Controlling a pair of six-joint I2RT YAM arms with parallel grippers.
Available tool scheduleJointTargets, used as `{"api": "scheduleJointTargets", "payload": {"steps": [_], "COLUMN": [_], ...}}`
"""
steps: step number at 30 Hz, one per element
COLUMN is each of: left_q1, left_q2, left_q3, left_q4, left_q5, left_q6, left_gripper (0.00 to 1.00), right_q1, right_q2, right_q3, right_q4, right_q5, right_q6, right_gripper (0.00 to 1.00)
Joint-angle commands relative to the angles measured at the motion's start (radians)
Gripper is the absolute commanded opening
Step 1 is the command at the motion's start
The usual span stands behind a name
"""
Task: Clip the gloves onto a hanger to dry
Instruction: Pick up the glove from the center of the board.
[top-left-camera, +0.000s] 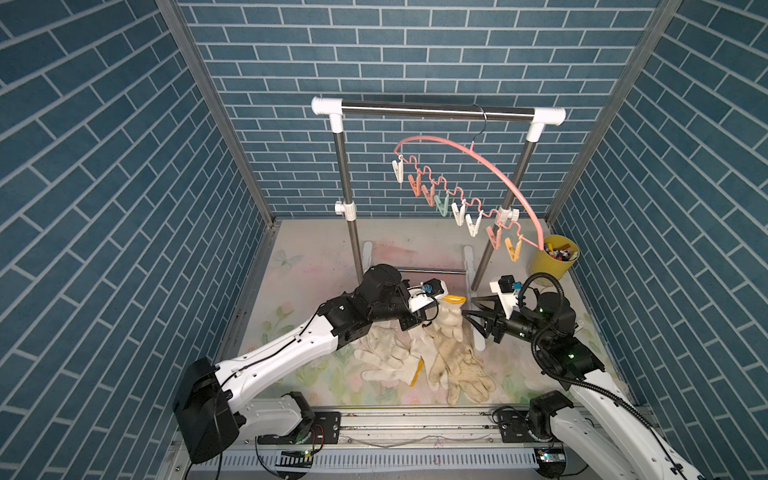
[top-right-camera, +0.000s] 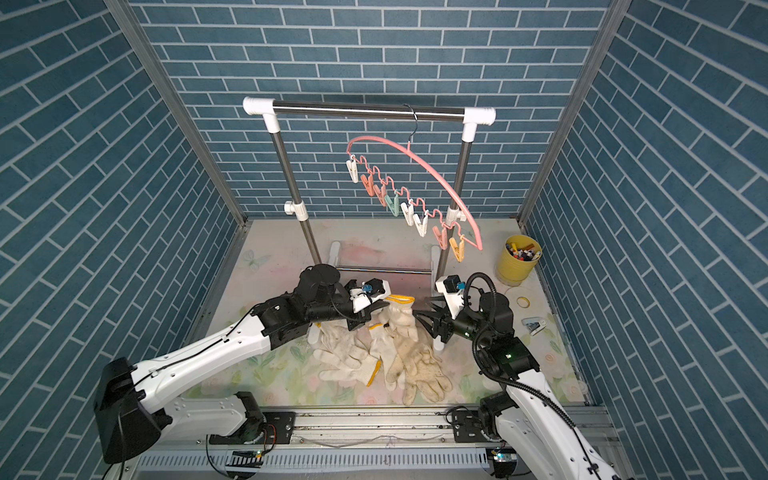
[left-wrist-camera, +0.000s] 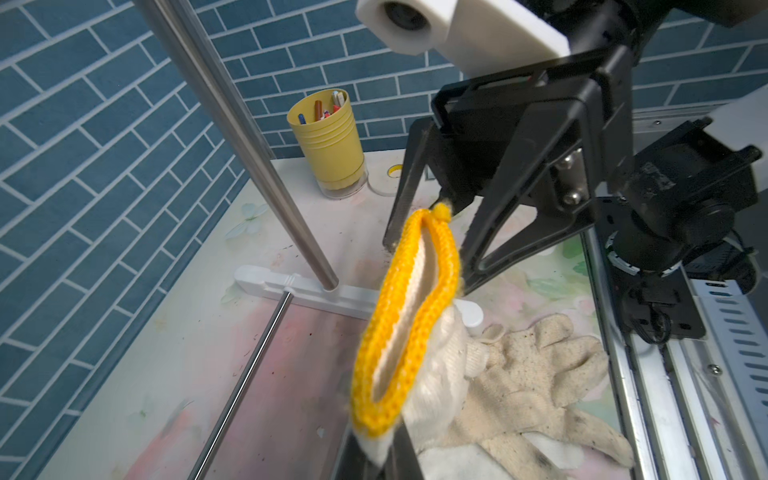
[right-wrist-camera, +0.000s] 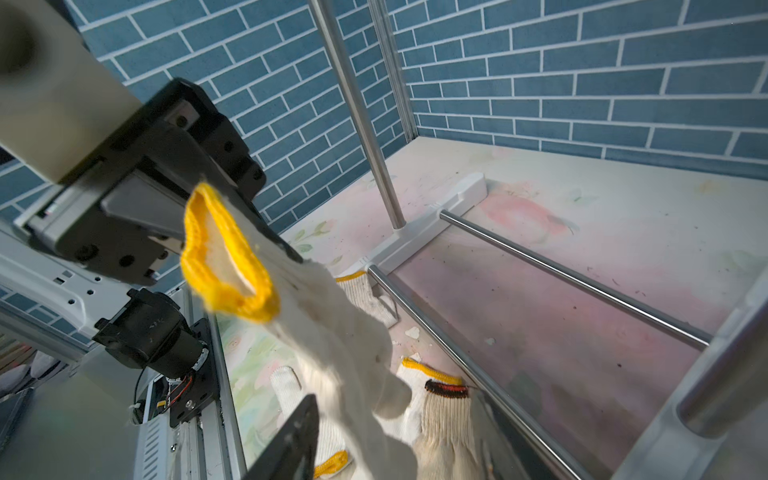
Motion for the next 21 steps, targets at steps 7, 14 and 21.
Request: {"api": "scheduleJointTargets", "payload": {"steps": [7,14,21], "left_q1": [0.001,0.002,0.002], "left_q2": [0.037,0.044,0.04], "left_q3": [0.039,0.036,0.028], "left_q4": [-0.015,0.016,0.064], "left_q5": [0.068,0.04,0.008], "left_q6": [-0.024,-0.036,-0.088], "left_gripper": [0.0,0.0,0.07], "right_q1": [0.07,0.106,0.113], "right_q2": [0.053,0.063,0.037], "right_q3": [0.093,0.109,0.096], "right_q4": [0.036,-0.018,-0.03], "right_q5": [-0.002,-0.004,0.036], "right_q6": [-0.131,-0.155,-0.167], "right_gripper": [0.51,0.18,0.0]}}
